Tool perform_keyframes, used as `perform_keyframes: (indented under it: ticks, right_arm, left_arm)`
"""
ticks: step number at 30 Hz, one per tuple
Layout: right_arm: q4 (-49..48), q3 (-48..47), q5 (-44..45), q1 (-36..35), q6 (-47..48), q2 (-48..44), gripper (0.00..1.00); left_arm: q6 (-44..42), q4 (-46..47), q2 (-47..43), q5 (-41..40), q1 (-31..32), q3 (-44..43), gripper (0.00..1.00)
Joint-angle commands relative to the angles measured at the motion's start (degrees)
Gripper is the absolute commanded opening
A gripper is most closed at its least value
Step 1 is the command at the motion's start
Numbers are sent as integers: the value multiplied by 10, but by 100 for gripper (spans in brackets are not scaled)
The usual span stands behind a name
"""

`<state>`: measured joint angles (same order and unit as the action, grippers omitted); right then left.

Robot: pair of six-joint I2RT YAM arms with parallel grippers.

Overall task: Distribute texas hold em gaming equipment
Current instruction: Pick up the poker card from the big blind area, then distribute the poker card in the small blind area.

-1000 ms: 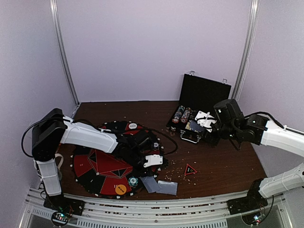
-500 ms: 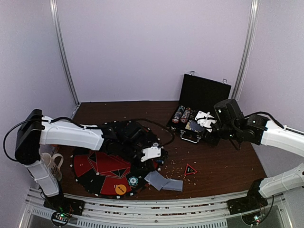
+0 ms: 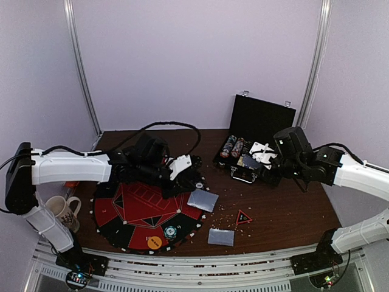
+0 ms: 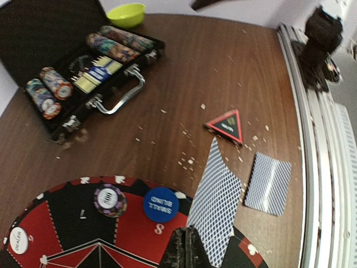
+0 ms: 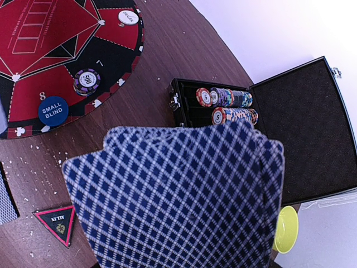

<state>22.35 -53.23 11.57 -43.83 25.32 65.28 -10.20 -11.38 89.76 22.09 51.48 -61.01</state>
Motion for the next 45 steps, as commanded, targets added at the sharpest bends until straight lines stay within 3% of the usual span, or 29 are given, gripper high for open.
perform_keyframes:
  ticks: [1,11,19,30,31,33,35,40,42,45]
  right_arm:
    - [-6,-4,12,3,1,-8,50]
    - [-7,-2,12,3,3,-4,50]
    - [-5,-2,5,3,2,-2,50]
    - [-4,-7,1,3,3,4,50]
    - [-4,-8,0,3,3,4,50]
    - [-2,-11,-1,3,3,6,50]
    - [0,-13,-3,3,3,7,50]
    - [4,-12,-17,3,8,1,50]
    - [5,-14,-29,2,9,1,50]
    - [5,-17,-43,-3,14,11,50]
  left_arm:
    - [87,124,-3,-42,-41,-6,0]
    - [259,288,142,-127,-138,-70,0]
    - [354,253,279,-168,-148,-162,0]
    - [381,207,318,-124,-147,-161,0]
    - [384,200,319,-125,-148,-163,7]
    - [389,185,317,-139,-147,-165,38]
    - [394,177,304,-154,-148,-162,58]
    - [391,197,212,-176,-146,-125,76]
    - [377,208,164,-190,-139,-102,97]
    - [311,198,107,-192,-103,-98,98]
